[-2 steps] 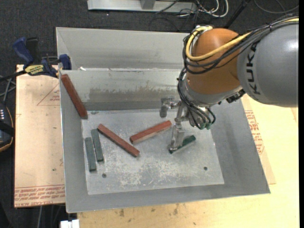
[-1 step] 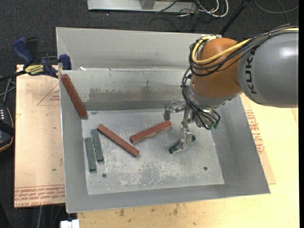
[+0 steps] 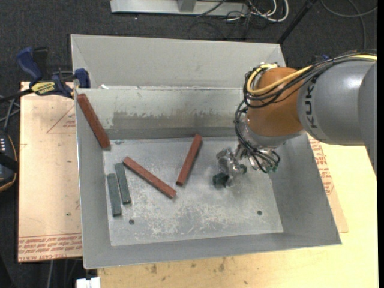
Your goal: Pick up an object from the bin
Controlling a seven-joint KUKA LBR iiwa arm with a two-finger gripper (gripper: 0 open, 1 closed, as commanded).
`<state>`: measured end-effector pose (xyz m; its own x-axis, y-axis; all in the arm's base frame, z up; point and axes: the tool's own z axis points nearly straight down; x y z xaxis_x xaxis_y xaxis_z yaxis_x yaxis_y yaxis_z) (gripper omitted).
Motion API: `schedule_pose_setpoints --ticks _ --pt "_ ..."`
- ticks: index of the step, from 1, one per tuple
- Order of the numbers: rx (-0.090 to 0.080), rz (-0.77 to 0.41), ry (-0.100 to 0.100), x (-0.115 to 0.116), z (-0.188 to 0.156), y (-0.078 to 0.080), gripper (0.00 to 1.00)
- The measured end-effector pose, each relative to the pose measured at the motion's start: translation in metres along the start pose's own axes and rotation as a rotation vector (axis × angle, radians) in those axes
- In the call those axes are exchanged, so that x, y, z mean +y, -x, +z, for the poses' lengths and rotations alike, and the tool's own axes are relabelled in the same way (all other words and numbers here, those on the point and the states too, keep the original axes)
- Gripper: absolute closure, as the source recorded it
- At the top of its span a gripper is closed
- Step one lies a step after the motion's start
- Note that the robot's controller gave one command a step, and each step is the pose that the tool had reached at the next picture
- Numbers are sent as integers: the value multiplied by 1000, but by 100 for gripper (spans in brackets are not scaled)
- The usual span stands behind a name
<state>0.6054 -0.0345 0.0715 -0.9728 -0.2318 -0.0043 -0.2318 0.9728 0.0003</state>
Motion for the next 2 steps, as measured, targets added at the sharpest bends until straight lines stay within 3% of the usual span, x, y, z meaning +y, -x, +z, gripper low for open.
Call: schedule_pose_setpoints --ticks 1,2 --pt "0 0 0 0 0 0 100" --pt "0 -9 0 27 -139 -9 100"
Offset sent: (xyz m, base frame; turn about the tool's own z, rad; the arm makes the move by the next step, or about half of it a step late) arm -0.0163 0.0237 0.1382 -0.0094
